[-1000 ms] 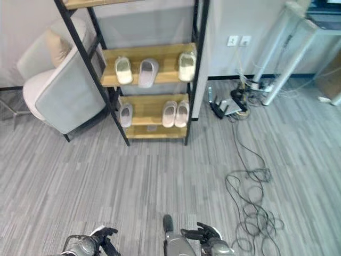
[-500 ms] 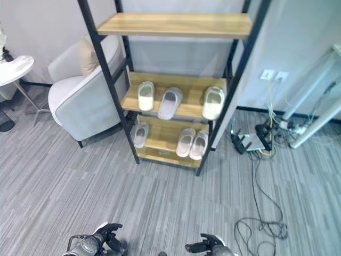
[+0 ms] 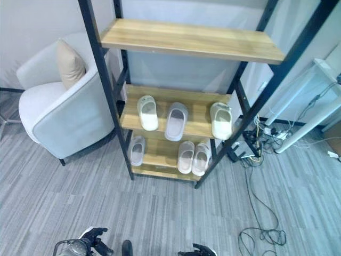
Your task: Arrange the slippers neatly on the shoe rack.
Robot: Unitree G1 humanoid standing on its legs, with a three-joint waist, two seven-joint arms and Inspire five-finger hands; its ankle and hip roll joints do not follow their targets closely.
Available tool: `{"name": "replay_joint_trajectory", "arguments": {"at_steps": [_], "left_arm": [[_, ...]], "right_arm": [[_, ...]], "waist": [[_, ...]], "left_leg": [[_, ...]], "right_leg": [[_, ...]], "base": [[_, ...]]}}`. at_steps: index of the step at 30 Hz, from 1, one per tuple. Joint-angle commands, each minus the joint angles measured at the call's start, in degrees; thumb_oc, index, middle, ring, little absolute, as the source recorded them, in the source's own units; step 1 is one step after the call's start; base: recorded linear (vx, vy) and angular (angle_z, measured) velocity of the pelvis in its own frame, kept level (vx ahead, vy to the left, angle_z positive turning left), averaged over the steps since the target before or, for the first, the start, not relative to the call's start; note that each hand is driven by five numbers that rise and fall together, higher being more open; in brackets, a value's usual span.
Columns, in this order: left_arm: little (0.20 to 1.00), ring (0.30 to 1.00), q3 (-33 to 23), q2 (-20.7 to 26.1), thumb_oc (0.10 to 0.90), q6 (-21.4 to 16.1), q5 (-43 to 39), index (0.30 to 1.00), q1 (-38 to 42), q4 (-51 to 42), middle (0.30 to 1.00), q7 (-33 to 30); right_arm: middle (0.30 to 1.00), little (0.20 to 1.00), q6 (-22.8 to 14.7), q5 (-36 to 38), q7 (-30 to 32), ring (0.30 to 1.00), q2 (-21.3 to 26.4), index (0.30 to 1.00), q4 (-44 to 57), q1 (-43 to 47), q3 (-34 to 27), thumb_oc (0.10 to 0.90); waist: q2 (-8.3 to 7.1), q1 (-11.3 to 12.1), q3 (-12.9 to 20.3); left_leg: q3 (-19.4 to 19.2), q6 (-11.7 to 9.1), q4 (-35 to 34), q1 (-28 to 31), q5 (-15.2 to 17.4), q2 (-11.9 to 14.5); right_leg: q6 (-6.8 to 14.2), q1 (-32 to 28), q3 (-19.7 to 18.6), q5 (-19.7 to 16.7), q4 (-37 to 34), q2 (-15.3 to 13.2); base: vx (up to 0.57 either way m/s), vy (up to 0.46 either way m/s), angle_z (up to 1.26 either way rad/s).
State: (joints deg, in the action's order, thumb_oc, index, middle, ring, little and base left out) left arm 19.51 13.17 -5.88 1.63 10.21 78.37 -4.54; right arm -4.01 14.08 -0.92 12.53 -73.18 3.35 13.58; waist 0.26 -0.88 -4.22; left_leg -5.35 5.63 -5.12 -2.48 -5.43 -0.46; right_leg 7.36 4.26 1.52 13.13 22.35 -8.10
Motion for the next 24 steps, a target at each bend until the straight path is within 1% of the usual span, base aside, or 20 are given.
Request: {"name": "replay_joint_trajectory", "arguments": {"at_steps": [1,2,4,5,6,7,9,12,13,14,15,16,17,18,19,20,21,22,23,24], "left_arm": [[0.9,0.9,-1.32,1.82,0.8,-1.68,-0.69,0.9,0.85,-0.62,0.9,-0.9],[0.9,0.9,-0.84,1.54,0.8,-1.83,-0.48,0.9,1.1,-0.6,0.9,-0.91],[0.9,0.9,-0.4,0.98,0.8,-1.91,-0.03,0.9,1.43,-0.51,0.9,-0.82],[0.9,0.9,-0.37,0.64,0.8,-1.86,0.14,0.9,1.45,-0.28,0.9,-0.8],[0.9,0.9,-0.19,-0.11,0.8,-1.74,0.55,0.9,1.06,0.29,0.9,-0.75],[0.9,0.9,0.04,-0.44,0.8,-1.68,1.09,0.9,0.67,0.54,0.9,-0.61],[0.9,0.9,0.88,-1.01,0.8,-1.67,2.92,0.9,-0.47,1.1,0.9,-0.05],[0.9,0.9,1.26,-1.25,0.8,-1.65,3.98,0.9,-1.28,1.41,0.9,0.12],[0.9,0.9,0.95,-1.59,0.8,-1.24,5.11,0.9,-2.3,2.11,0.9,0.16],[0.9,0.9,0.95,-1.59,0.8,-1.24,5.11,0.9,-2.3,2.11,0.9,0.16],[0.9,0.9,0.29,-1.45,0.8,-1.19,4.68,0.9,-3.04,2.51,0.9,0.5],[0.9,0.9,-0.98,-1.31,0.8,-1.5,4.37,0.9,-3.1,1.69,0.9,0.66],[0.9,0.9,-0.86,-0.71,0.8,-1.85,4.36,0.9,-3.68,1.39,0.9,0.62],[0.9,0.9,0.07,-0.86,0.8,-2.03,4.16,0.9,-3.21,-0.53,0.9,0.09],[0.9,0.9,0.08,-0.84,0.8,-2.03,4.15,0.9,-3.2,-0.54,0.9,0.09],[0.9,0.9,-0.14,-0.66,0.8,-2.03,3.95,0.9,-2.81,-1.12,0.9,0.18],[0.9,0.9,-0.17,-0.9,0.8,-3.04,5.05,0.9,-3.9,-3.13,0.9,-0.58],[0.9,0.9,-0.17,-0.91,0.8,-3.05,5.06,0.9,-3.87,-3.13,0.9,-0.59],[0.9,0.9,0.58,-1.77,0.8,-3.01,5.13,0.9,-4.18,-2.77,0.9,-1.04],[0.9,0.9,0.58,-1.83,0.8,-3.03,5.13,0.9,-4.14,-2.73,0.9,-1.07]], "right_arm": [[0.9,0.9,-1.44,1.7,0.86,0.9,1.98,0.9,1.64,2.03,-0.41,0.8],[0.9,0.9,-1.54,1.94,0.99,0.9,2.04,0.9,1.68,2.05,-0.52,0.8],[0.9,0.9,-1.52,1.96,1.22,0.9,2.26,0.9,1.92,2.01,-0.74,0.8],[0.9,0.9,-1.51,1.74,1.47,0.9,2.25,0.9,1.95,2.0,-0.89,0.8],[0.9,0.9,-1.58,1.27,2.04,0.9,2.45,0.9,2.22,2.05,-1.27,0.8],[0.9,0.9,-1.68,1.09,2.37,0.9,2.6,0.9,2.42,1.92,-1.43,0.8],[0.9,0.9,-1.95,1.02,2.93,0.9,3.04,0.9,2.79,1.39,-1.88,0.8],[0.9,0.9,-2.27,0.88,3.36,0.9,3.6,0.9,3.0,1.15,-2.23,0.8],[0.9,0.9,-2.51,0.48,3.83,0.9,4.58,0.9,3.23,0.94,-2.57,0.8],[0.9,0.9,-2.51,0.48,3.83,0.9,4.58,0.9,3.23,0.94,-2.57,0.8],[0.9,0.9,-2.48,0.73,3.94,0.9,6.81,0.9,5.59,2.49,-3.29,0.8],[0.9,0.9,-3.42,0.49,3.14,0.9,7.86,0.9,8.13,-2.64,-4.39,0.8],[0.9,0.9,-4.12,0.8,3.22,0.9,9.46,0.9,8.75,-1.71,-4.14,0.8],[0.9,0.9,-3.3,7.21,-1.15,0.9,9.32,0.9,7.49,-4.56,-6.16,0.8],[0.9,0.9,-3.3,7.23,-1.17,0.9,9.3,0.9,7.49,-4.56,-6.17,0.8],[0.9,0.9,-4.18,3.23,1.83,0.9,10.2,0.9,9.91,-5.12,-5.17,0.8],[0.9,0.9,-8.26,-5.68,5.74,0.9,14.51,0.9,13.1,-4.36,-6.0,0.8],[0.9,0.9,-8.35,-5.71,5.77,0.9,14.49,0.9,12.94,-4.24,-5.99,0.8],[0.9,0.9,-8.16,-5.13,6.89,0.9,14.28,0.9,10.29,-2.43,-6.52,0.8],[0.9,0.9,-8.25,-5.1,6.9,0.9,14.3,0.9,10.12,-2.31,-6.49,0.8]], "waist": [[-0.92,-0.91,-0.55],[-0.79,-1.64,-0.86],[-0.68,-2.5,-1.43],[-0.59,-2.72,-1.65],[-0.42,-3.08,-1.7],[-0.43,-3.33,-1.54],[-0.78,-3.46,-0.71],[-1.0,-3.37,-0.26],[-0.79,-3.29,0.88],[-0.79,-3.28,0.87],[-0.8,-3.03,1.48],[-0.95,-3.47,1.01],[-1.25,-3.21,0.5],[-2.01,-3.08,-2.04],[-2.12,-3.17,-1.85],[-2.45,-3.27,-2.38],[-2.26,-2.77,-3.01],[-2.26,-2.68,-3.1],[-2.17,-2.23,-2.77],[-2.18,-2.07,-2.94]], "left_leg": [[0.95,-5.58,4.94,0.44,6.16,0.59],[1.37,-5.53,4.24,1.78,6.63,0.09],[1.89,-5.62,3.63,3.65,7.58,-0.4],[2.02,-5.67,3.56,4.38,8.13,-0.42],[1.68,-5.92,3.56,5.59,8.97,-0.38],[1.8,-5.95,3.54,6.38,9.47,-0.49],[2.18,-5.95,3.9,7.63,10.83,-0.92],[2.11,-6.19,4.21,8.28,11.45,-0.81],[1.94,-7.03,4.5,9.52,12.17,0.05],[1.94,-7.03,4.49,9.54,12.17,0.05],[1.9,-8.27,8.06,9.25,12.97,1.1],[1.46,-9.47,11.73,8.38,11.74,1.61],[1.17,-10.94,17.7,6.39,10.08,2.41],[1.27,-12.46,30.6,0.66,6.33,3.91],[1.33,-12.44,30.5,0.42,6.13,3.77],[0.72,-12.0,32.33,-0.85,5.67,4.17],[-0.02,-10.51,29.62,-2.78,6.6,4.33],[-0.13,-10.48,29.59,-2.64,6.67,4.33],[0.42,-9.86,25.37,-3.02,8.06,4.16],[0.24,-9.81,25.13,-2.63,8.12,4.12]], "right_leg": [[0.5,1.14,-0.03,-12.39,-13.18,3.16],[0.51,2.64,-0.27,-12.87,-15.9,3.71],[1.05,4.44,0.15,-14.85,-19.97,3.7],[1.32,5.07,1.36,-15.75,-21.43,3.45],[1.71,6.58,4.41,-16.83,-23.09,3.35],[1.73,6.49,4.98,-16.98,-23.32,3.59],[1.3,4.9,4.75,-17.25,-23.95,3.76],[0.89,3.45,4.73,-17.33,-24.31,3.75],[0.3,1.25,4.7,-17.05,-24.54,4.17],[0.3,1.23,4.7,-17.05,-24.55,4.17],[-0.71,-0.76,4.57,-15.73,-24.32,4.75],[-1.13,-1.65,4.54,-15.03,-24.06,5.15],[-1.89,-2.7,4.4,-14.43,-23.87,5.21],[-3.29,-4.09,3.92,-13.33,-23.13,5.31],[-3.27,-3.86,3.99,-13.39,-23.13,5.17],[-3.68,-4.37,3.36,-13.15,-23.08,5.19],[-3.6,-5.3,2.21,-12.42,-22.91,5.44],[-3.56,-5.37,2.12,-12.37,-22.9,5.42],[-3.19,-5.57,1.7,-12.27,-23.15,5.3],[-3.14,-5.8,1.54,-12.2,-23.19,5.25]], "base": [[0.24,0.024,0.13],[0.23,-0.001,0.18],[0.22,-0.036,0.31],[0.26,-0.103,0.26],[0.25,-0.123,0.13],[0.24,-0.134,0.0],[0.17,-0.106,0.07],[0.14,-0.115,0.02],[0.13,-0.108,0.11],[0.23,-0.239,0.15],[0.12,-0.213,0.11],[0.13,-0.295,0.11],[-0.01,-0.285,0.17],[-0.03,-0.203,0.13],[-0.03,-0.16,0.09],[0.1,-0.027,-0.08],[0.1,-0.024,-0.21],[0.16,0.047,-0.38],[0.08,0.039,-0.46],[0.21,0.088,-0.47]]}}
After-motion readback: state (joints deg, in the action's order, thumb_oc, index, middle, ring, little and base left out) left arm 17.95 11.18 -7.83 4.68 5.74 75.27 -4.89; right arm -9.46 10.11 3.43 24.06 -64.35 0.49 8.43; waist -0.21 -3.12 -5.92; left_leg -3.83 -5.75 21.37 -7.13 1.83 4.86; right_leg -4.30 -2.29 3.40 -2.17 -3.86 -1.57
